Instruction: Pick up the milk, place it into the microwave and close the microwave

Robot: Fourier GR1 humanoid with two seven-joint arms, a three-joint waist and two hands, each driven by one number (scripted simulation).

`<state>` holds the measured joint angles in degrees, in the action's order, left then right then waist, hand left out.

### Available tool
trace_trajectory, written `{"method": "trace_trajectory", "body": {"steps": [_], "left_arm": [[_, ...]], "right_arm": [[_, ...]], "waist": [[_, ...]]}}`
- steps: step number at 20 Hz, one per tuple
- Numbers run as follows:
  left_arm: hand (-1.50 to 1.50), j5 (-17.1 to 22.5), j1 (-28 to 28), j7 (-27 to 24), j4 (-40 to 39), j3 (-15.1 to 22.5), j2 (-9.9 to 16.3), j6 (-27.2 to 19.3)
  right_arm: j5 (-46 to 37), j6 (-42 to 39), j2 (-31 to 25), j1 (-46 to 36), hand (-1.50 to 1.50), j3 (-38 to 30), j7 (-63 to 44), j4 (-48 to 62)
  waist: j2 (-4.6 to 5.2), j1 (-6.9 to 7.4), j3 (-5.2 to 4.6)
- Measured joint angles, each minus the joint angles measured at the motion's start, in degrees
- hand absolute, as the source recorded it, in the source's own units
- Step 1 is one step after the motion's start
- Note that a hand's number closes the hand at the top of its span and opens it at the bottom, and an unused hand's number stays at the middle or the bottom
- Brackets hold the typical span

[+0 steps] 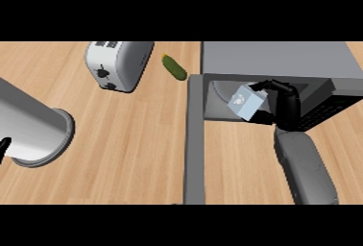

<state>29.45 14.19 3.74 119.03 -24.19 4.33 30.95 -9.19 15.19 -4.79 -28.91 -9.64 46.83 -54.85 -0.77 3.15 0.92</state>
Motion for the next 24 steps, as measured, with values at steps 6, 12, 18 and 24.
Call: {"method": "trace_trajectory", "body": {"steps": [6, 12, 18, 24], "left_arm": [[-1.5, -1.3, -1.2, 0.3, 0.0, 0.7, 0.4, -0.1], [-1.5, -2.9, -2.3, 0.5, -0.1, 1.1, 1.3, 0.1], [-1.5, -4.7, -3.5, 0.5, -0.1, 1.9, 1.7, 0.1], [-1.5, -5.7, -4.6, 0.7, -0.5, 3.1, 1.8, 0.4]], "right_arm": [[0.4, 4.7, 1.0, 1.0, 1.5, -2.4, 3.2, -0.9], [-2.4, 10.7, 1.0, 2.5, -1.5, -3.7, 6.1, -2.5], [-6.7, 14.5, 0.0, 4.1, -1.5, -4.3, 7.9, -3.7], [-8.3, 16.2, 0.9, 5.8, -1.5, -5.0, 8.1, -4.8]], "waist": [[0.31, 1.68, -0.32], [0.98, 3.32, -0.72], [1.38, 4.64, -1.06], [1.72, 5.69, -1.42]]}}
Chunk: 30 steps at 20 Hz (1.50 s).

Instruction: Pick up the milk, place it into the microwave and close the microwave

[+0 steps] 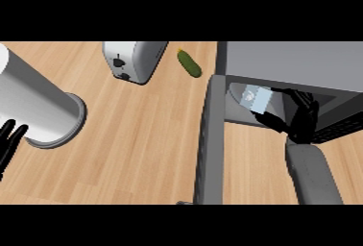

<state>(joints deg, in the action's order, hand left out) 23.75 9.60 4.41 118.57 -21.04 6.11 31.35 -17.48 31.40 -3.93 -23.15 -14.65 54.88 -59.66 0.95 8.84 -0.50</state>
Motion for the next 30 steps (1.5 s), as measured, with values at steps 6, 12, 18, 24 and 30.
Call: {"method": "trace_trajectory", "body": {"steps": [6, 12, 18, 24, 30], "left_arm": [[-1.5, -1.2, -1.5, 0.2, -0.3, 1.8, -0.4, 0.0], [-1.5, -2.7, -2.3, 0.3, -0.7, 3.3, -1.0, -0.2], [-1.5, -4.3, -2.8, 0.4, -0.7, 4.8, -1.7, -0.5], [-1.5, -6.2, -3.1, 0.3, -0.8, 6.1, -2.8, -1.2], [-1.5, -7.4, -2.8, 0.1, -0.3, 7.4, -3.9, -1.6]], "right_arm": [[0.6, -1.1, 2.1, 0.5, -1.5, 0.5, -0.3, 1.4], [1.1, -2.2, 3.3, -1.0, -1.5, 0.6, -0.7, 3.1], [-0.1, -1.7, 3.5, -3.4, -1.5, 0.4, -2.3, 6.5], [-1.6, -1.7, 3.1, -5.3, -1.5, 0.6, -2.5, 9.5], [-1.6, -3.3, 3.0, -7.3, -1.5, 0.9, -2.7, 13.0]], "waist": [[0.53, 0.87, 0.32], [0.19, 0.89, 0.24], [0.01, 0.45, 0.11], [-0.17, -0.31, 0.16], [-0.62, -1.09, 0.21]]}}
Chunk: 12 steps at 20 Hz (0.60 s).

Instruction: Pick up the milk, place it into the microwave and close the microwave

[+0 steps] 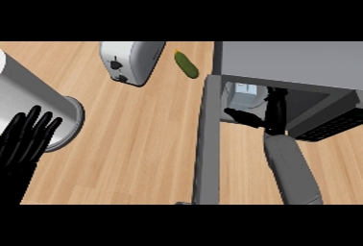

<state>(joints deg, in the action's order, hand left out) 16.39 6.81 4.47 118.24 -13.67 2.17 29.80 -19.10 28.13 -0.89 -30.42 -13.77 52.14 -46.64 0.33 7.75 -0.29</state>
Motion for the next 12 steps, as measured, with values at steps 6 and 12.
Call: {"method": "trace_trajectory", "body": {"steps": [6, 12], "left_arm": [[-1.5, -1.6, -0.3, -0.1, -0.2, 1.1, -1.0, -0.8], [-1.5, -2.7, -0.1, -0.2, -1.2, 2.5, -1.5, -0.4]], "right_arm": [[0.7, -1.5, 0.7, -1.2, -1.5, -0.2, 0.6, 2.4], [2.5, -4.5, 0.9, -1.7, -1.5, -0.2, 2.3, 3.7]], "waist": [[-0.45, -1.44, -0.13], [-1.28, -3.15, -0.31]]}}
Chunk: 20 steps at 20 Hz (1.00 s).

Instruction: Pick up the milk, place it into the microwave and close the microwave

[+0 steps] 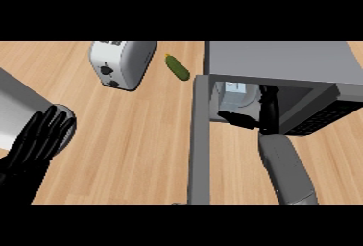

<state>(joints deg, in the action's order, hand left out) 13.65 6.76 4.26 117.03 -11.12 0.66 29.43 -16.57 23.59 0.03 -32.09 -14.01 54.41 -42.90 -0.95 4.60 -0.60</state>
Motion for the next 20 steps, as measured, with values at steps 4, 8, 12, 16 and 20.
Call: {"method": "trace_trajectory", "body": {"steps": [4, 8, 12, 16, 20], "left_arm": [[-1.5, -0.9, 0.1, -0.3, -1.6, 1.3, -0.3, 0.8], [-1.5, -1.7, 0.1, -0.1, -2.5, 3.6, -0.5, 1.8], [1.5, -3.4, -0.7, -0.6, -4.1, 6.0, 0.4, 4.1], [1.5, -7.5, -1.7, -3.0, -7.1, 9.3, 0.7, 5.9], [1.5, -11.5, -2.9, -4.6, -9.9, 12.6, 0.2, 5.5]], "right_arm": [[1.9, -4.1, 0.0, -0.4, -1.5, 0.3, 0.4, 1.2], [4.3, -8.4, -0.1, -0.6, -1.5, 0.1, 0.6, 2.1], [7.5, -12.6, -0.3, -1.4, -1.5, -1.9, -4.9, 6.9], [9.3, -15.1, -1.2, -1.1, -1.5, -3.0, -7.8, 9.6], [10.1, -16.9, -0.7, 3.8, -1.5, -0.6, -10.6, 4.3]], "waist": [[-0.17, -1.08, -0.06], [-0.53, -1.98, -0.18], [0.63, -2.89, 0.25], [0.97, -3.84, 0.48], [0.86, -4.59, 0.54]]}}
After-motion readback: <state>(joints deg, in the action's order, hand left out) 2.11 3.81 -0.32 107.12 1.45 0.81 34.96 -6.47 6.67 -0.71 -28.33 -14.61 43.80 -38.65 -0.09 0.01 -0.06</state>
